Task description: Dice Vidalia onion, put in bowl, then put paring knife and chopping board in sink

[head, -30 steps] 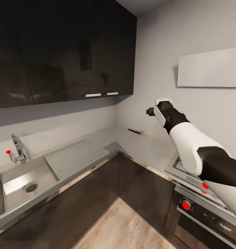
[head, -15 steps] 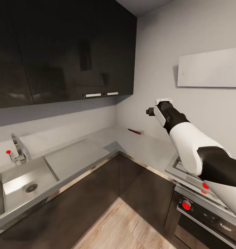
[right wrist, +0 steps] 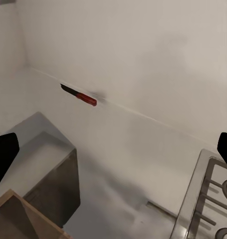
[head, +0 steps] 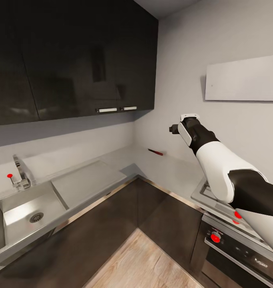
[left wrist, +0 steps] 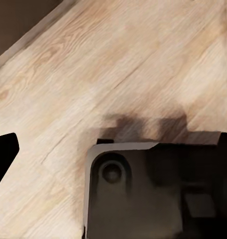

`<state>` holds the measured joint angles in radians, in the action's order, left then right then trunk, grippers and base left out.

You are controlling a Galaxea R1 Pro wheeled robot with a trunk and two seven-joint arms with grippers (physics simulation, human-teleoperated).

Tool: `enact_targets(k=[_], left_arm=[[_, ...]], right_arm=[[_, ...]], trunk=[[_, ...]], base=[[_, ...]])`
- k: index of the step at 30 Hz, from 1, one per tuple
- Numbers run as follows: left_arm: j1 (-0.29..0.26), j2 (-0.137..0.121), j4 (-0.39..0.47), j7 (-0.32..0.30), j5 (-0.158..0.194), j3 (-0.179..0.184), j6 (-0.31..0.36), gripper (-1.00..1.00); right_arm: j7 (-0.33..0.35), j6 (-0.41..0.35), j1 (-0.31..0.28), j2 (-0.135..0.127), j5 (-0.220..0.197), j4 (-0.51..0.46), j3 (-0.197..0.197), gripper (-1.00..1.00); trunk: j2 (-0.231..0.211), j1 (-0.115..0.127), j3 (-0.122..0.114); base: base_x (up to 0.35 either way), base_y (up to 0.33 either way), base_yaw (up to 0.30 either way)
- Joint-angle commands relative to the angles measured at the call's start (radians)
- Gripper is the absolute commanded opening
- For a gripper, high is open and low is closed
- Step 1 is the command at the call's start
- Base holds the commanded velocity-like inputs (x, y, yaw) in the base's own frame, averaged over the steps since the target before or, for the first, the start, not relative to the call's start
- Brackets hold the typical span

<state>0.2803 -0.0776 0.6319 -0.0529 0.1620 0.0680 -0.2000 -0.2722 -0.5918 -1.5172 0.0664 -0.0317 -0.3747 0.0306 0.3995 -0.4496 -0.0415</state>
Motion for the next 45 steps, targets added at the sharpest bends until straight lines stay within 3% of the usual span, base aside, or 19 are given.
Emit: enact_targets(k=[1,16,22,31,45], left_arm=[[0.000,-0.001,-0.001,-0.018,0.001,0.006,-0.002,1.00],[0.000,0.001,-0.039,-0.032,-0.007,0.003,0.002,1.00],[0.000,0.008,-0.048,-0.008,-0.007,0.002,0.002,1.00],[0.000,0.012,-0.069,0.014,-0.007,0.000,-0.002,1.00],[0.000,0.010,-0.101,0.013,-0.006,-0.002,-0.008,1.00]], right_arm=[[-0.005,-0.005,0.000,0.000,-0.004,-0.001,0.003,1.00],[-0.004,-0.005,0.000,0.004,-0.005,0.002,0.005,1.00],[-0.004,-0.005,0.000,0.007,-0.005,0.002,0.005,1.00],[0.022,-0.005,0.004,0.042,-0.004,0.031,0.005,1.00],[0.057,0.007,0.006,0.046,-0.004,0.089,0.005,1.00]], trunk=[[0.001,0.000,0.000],[0.001,0.000,0.000],[0.001,0.000,0.000],[0.001,0.000,0.000],[0.001,0.000,0.000]], base=[[0.000,0.000,0.000],[0.072,-0.070,0.000],[0.219,-0.219,0.000],[0.188,-0.161,0.000],[0.010,-0.006,0.000]])
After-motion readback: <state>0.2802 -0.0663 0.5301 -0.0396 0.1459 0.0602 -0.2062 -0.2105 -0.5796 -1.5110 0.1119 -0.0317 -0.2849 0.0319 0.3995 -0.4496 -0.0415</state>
